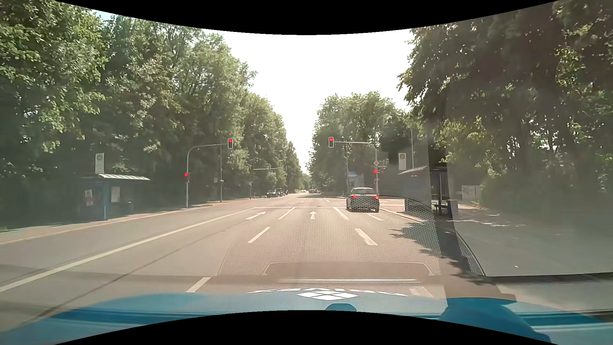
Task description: Follow the waypoints while adhering to traffic rules and regulations
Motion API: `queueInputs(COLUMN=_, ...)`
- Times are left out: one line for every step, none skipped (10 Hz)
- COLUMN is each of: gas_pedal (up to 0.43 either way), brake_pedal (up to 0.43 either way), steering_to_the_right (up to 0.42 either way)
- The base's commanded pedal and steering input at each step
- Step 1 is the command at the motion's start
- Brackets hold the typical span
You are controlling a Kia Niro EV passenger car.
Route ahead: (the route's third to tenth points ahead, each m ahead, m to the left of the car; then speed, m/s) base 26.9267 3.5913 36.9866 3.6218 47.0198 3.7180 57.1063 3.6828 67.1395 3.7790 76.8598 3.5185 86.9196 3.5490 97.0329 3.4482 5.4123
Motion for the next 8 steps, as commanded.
queueInputs(gas_pedal=0.000, brake_pedal=0.165, steering_to_the_right=-0.005)
queueInputs(gas_pedal=0.000, brake_pedal=0.165, steering_to_the_right=-0.005)
queueInputs(gas_pedal=0.000, brake_pedal=0.165, steering_to_the_right=-0.005)
queueInputs(gas_pedal=0.000, brake_pedal=0.165, steering_to_the_right=-0.005)
queueInputs(gas_pedal=0.000, brake_pedal=0.165, steering_to_the_right=-0.006)
queueInputs(gas_pedal=0.000, brake_pedal=0.165, steering_to_the_right=-0.006)
queueInputs(gas_pedal=0.000, brake_pedal=0.165, steering_to_the_right=-0.007)
queueInputs(gas_pedal=0.000, brake_pedal=0.165, steering_to_the_right=-0.007)
